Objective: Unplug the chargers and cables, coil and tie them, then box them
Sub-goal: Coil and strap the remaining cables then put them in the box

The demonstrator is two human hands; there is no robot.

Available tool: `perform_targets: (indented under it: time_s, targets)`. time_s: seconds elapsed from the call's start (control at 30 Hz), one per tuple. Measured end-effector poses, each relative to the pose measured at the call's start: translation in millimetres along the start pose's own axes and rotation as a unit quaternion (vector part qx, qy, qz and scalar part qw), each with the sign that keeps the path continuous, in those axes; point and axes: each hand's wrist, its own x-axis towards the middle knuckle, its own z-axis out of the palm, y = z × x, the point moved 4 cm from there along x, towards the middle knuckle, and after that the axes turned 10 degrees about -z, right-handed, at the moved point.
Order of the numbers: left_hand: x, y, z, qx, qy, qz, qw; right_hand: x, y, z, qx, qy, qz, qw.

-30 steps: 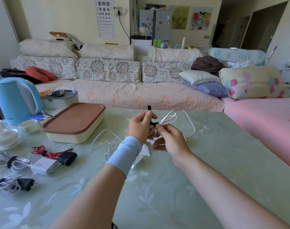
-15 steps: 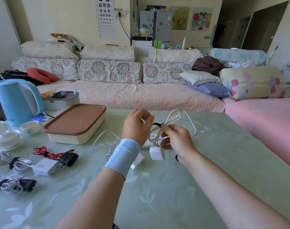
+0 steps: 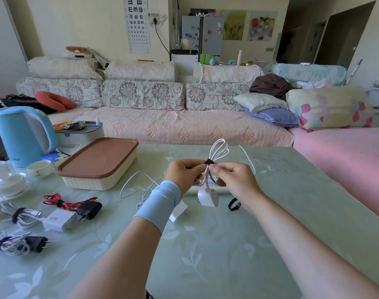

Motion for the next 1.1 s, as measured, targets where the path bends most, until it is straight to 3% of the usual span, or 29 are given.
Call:
perform_targets:
  time_s: [0.27, 0.37, 0.43, 0.67, 0.83, 1.0, 1.1]
  targets:
    - [6.6, -15.3, -0.9, -0.158, -0.059, -0.156, 0.973, -1.5, -1.6, 7.2, -0.2, -0.079, -0.125, 0.969]
    - [8.0, -17.0, -1.9, -0.19, -0.072, -0.175, 0.963, -5.4, -6.6, 10.4, -0.206, -0.108, -0.122, 0.965]
    - [9.2, -18.4, -1.8, -0.189, -0.09, -0.187, 0.96, -5.8, -8.4, 8.8, -0.204, -0.085, -0.123, 0.967]
    - [-0.4, -7.0, 3.0, -0.151, -0.183, -0.145, 0.961, -2.1, -12.3, -2.9, -0.202, -0.037, -0.138, 0.969]
    - [4.6, -10.1, 0.9, -0.052, -0.115, -0.086, 0.988, -2.0, -11.3, -4.7, -0.239, -0.05, -0.145, 0.959]
    - [9.7, -12.6, -1.8, -0.008, -0.05, -0.079, 0.996, 0.2, -17.2, -2.7, -0.339, -0.049, -0.268, 0.9]
    - [9.4, -8.7, -3.5, 0.074, 0.014, -0.039, 0.996, -0.9, -31.0, 0.1, -0.422, -0.022, -0.386, 0.82]
